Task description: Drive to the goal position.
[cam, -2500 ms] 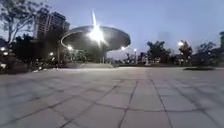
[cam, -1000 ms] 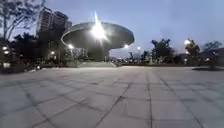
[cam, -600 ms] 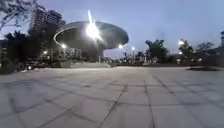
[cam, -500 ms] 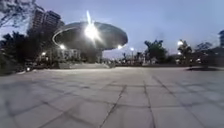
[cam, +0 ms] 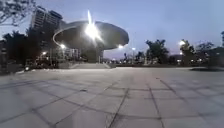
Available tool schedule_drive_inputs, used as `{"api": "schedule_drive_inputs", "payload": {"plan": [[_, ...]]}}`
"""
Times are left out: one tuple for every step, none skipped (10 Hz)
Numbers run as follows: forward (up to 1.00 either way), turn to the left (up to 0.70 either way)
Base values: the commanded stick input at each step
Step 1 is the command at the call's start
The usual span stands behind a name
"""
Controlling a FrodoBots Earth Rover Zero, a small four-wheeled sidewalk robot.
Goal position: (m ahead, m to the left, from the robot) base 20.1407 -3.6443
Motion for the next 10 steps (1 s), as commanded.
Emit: {"api": "schedule_drive_inputs", "payload": {"plan": [[0.70, 0.00], [0.70, 0.00], [0.70, 0.00], [0.70, 0.00], [0.70, 0.00], [0.70, 0.00], [0.70, -0.01], [0.70, -0.27], [0.70, -0.35], [0.70, -0.02]]}}
